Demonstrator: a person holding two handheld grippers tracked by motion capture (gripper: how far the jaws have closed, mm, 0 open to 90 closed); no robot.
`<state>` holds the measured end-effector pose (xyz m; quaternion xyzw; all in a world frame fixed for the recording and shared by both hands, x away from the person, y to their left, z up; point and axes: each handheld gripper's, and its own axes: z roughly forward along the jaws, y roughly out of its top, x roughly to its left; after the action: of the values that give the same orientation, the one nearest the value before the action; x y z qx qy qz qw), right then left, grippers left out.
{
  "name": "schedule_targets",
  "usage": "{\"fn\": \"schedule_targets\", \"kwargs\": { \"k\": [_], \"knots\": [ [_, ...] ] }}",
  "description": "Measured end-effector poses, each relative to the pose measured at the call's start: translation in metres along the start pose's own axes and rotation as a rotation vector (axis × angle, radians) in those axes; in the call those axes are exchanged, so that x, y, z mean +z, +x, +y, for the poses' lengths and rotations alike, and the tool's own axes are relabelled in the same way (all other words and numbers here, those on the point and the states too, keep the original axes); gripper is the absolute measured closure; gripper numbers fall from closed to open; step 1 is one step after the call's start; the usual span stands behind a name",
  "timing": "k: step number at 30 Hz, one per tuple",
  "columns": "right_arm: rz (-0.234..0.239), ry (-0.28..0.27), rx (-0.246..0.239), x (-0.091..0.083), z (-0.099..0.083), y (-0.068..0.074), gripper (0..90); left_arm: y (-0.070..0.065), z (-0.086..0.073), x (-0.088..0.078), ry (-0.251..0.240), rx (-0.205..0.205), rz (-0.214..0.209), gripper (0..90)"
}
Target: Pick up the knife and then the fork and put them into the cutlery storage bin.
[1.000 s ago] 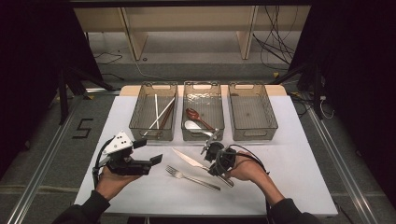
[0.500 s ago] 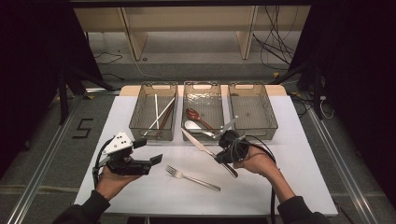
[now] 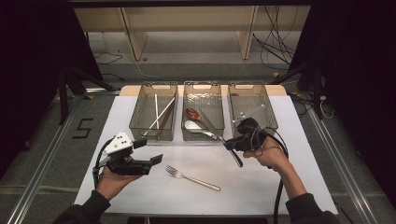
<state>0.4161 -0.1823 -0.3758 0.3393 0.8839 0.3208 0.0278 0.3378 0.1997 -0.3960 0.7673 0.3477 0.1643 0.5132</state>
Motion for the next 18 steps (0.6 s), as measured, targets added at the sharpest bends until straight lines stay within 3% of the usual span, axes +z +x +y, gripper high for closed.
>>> {"fn": "schedule_targets", "kwargs": {
  "k": [9,18],
  "knots": [
    [-0.035,-0.070,0.060,-0.014,-0.006,-0.019,80.3,0.000,0.000,0.000,-0.001,0.001,0.003,15.9],
    [-0.100,-0.144,0.119,-0.030,-0.006,-0.038,80.3,0.000,0.000,0.000,-0.003,-0.001,0.003,15.9]
  ]
}}
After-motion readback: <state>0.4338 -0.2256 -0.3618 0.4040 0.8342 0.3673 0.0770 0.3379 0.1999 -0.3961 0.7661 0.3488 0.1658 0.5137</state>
